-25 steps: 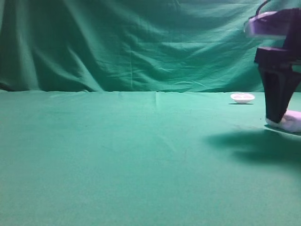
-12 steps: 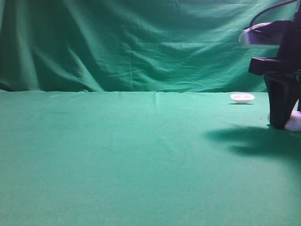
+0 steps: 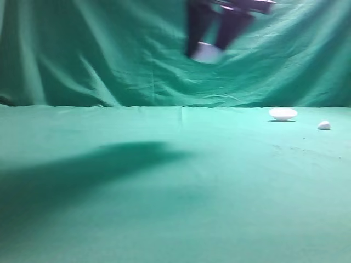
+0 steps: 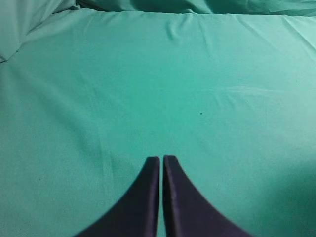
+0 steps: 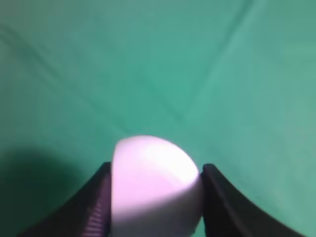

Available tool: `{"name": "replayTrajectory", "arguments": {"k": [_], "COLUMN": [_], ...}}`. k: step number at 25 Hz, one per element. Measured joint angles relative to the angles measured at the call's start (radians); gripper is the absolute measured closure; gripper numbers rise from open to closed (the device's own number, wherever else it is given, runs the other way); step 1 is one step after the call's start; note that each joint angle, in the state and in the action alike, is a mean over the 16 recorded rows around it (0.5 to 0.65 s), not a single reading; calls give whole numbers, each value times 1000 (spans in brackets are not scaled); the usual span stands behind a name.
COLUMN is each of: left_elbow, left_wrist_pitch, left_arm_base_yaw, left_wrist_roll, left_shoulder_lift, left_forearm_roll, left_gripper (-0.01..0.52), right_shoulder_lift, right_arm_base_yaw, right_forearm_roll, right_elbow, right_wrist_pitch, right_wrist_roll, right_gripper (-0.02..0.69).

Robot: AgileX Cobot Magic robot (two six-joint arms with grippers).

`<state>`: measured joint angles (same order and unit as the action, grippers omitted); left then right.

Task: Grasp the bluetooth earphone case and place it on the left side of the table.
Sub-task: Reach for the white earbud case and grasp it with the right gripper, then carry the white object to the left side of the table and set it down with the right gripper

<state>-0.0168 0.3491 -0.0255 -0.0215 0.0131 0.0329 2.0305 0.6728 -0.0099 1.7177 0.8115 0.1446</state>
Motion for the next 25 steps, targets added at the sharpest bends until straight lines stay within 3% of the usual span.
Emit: {"name": "replayTrajectory", "arguments": {"k": [6, 12, 19, 25], "left_elbow": [0, 0, 0, 0], "left_wrist_pitch": [0, 0, 0, 0], "left_arm_base_yaw": [0, 0, 0, 0], "left_wrist_roll": [0, 0, 0, 0], "left_shoulder_lift": [0, 0, 0, 0], "left_forearm_roll": [0, 0, 0, 0], "left_gripper": [514, 514, 514, 514], "right_shoulder_lift": [206, 349, 398, 347], "right_arm_base_yaw": [152, 228, 251, 251], "right_forearm_roll": [9, 24, 50, 58], "right_elbow": [243, 355, 386, 449], "right_wrist_pitch": [-14, -55, -69, 64], "right_wrist_roll": [-1, -3, -7, -47], "right_gripper": [331, 327, 235, 195]}}
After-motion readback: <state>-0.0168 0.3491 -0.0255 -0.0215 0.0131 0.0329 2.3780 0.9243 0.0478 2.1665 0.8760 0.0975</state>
